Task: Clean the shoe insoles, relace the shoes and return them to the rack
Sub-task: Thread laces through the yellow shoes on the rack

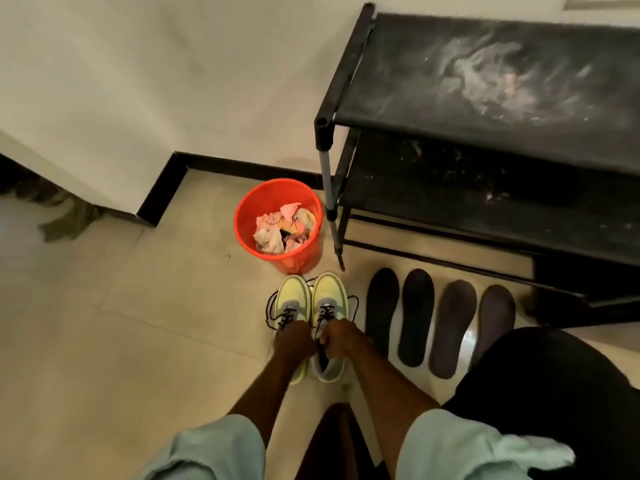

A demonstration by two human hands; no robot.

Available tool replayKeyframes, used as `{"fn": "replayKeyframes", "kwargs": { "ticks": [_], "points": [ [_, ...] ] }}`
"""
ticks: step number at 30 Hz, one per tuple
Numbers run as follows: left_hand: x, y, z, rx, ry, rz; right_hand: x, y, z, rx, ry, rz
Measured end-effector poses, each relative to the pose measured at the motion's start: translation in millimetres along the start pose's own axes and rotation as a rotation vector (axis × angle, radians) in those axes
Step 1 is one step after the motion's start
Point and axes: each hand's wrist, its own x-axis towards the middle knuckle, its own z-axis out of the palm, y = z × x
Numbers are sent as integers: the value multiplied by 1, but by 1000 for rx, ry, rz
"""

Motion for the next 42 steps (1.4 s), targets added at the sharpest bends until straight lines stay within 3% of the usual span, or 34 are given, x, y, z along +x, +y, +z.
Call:
{"fn": "replayKeyframes", "kwargs": {
  "ticks": [2, 6, 16, 21, 29, 31, 36, 42],
  "points": [
    [1, -19, 33, 29, 62, -82, 13, -2, 14, -73, -42, 14],
    [6, -45, 81, 21, 32, -237, 24, -3, 33, -224, -106, 61],
    [24, -64, 119, -80, -30, -318, 38, 10, 61, -356, -247, 181],
    [14, -73, 126, 66, 49, -254, 29, 5, 65, -442, -135, 172],
    [6, -88, 96, -88, 193, -19, 4, -19, 35, -330, 83, 54],
    [6, -97, 88, -109, 135, -16, -6, -24, 27, -251, 107, -2],
    [-30, -94, 30, -218, 178, -36, -34, -39, -2, -30, 230, -69],
    [-82, -84, -48, -275, 241, 30, -89, -62, -53, -17, 279, -171]
  ]
}}
